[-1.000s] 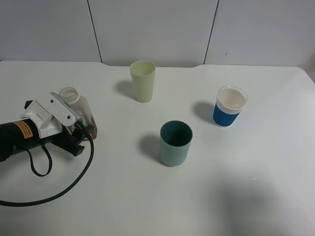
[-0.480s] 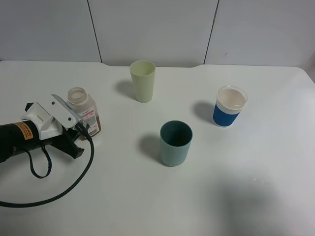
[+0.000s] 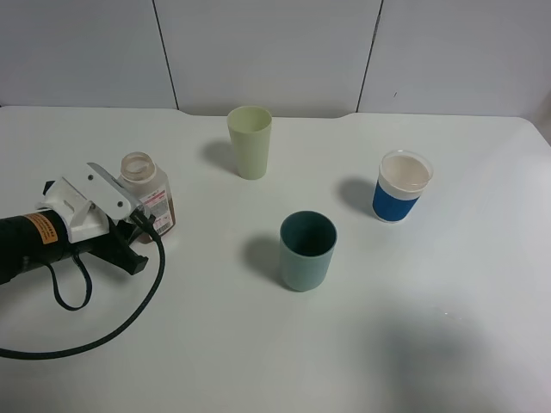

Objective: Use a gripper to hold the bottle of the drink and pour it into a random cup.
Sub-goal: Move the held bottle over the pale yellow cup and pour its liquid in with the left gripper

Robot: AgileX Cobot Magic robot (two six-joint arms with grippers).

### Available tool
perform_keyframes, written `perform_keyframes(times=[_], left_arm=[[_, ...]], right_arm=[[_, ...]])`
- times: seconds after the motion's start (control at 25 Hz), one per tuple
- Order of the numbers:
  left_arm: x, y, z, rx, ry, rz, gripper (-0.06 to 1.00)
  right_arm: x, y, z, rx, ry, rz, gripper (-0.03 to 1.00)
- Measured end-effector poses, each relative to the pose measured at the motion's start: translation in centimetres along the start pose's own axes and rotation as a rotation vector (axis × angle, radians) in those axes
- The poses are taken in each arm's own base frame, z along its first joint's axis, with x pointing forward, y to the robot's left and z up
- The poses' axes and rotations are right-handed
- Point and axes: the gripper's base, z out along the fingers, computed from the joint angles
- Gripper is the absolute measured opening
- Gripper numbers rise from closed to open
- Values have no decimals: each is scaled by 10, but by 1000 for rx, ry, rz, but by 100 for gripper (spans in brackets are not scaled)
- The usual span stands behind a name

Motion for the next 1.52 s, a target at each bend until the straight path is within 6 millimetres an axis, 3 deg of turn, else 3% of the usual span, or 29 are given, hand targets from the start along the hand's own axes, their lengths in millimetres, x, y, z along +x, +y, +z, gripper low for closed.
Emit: perform_keyframes(times=[0.68,1.52], left_arm=[[0,0,0,-1,-3,-56,37],[-3,2,0,-14,-33,-318,37]], right_arm=[[0,0,0,0,0,0,63],[0,0,0,0,0,0,63]])
